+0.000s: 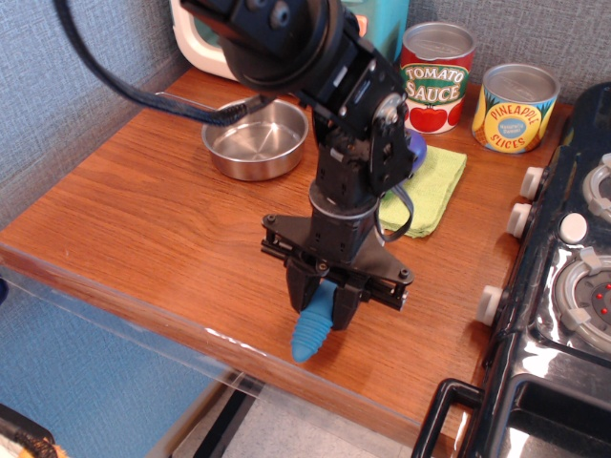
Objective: Move the blue spoon to below the yellow cloth
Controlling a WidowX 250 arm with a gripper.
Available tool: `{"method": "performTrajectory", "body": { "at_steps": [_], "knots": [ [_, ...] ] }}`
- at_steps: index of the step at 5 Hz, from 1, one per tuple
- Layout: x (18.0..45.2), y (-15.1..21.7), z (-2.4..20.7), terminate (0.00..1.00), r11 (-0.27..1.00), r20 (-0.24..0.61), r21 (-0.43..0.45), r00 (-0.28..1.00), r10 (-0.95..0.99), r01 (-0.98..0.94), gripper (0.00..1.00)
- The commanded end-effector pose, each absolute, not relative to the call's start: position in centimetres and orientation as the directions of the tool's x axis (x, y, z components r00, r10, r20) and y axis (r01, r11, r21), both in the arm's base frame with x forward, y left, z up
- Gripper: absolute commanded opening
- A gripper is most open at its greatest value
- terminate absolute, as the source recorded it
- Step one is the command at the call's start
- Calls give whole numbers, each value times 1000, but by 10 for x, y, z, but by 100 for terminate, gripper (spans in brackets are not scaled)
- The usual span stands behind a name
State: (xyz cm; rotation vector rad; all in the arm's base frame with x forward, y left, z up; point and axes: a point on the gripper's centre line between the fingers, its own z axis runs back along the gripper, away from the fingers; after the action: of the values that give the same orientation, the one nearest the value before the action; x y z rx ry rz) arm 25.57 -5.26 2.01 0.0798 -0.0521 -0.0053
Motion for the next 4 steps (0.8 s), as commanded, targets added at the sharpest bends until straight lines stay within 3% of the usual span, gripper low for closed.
{"method": "performTrajectory", "body": {
  "at_steps": [1,2,4],
  "knots": [
    [270,-49,31,0,998,83,61,996,27,-32,0],
    [270,-51,40,0,999,91,41,996,7,-11,100],
    [272,-44,80,0,999,165,-22,985,-43,48,100]
  ]
}}
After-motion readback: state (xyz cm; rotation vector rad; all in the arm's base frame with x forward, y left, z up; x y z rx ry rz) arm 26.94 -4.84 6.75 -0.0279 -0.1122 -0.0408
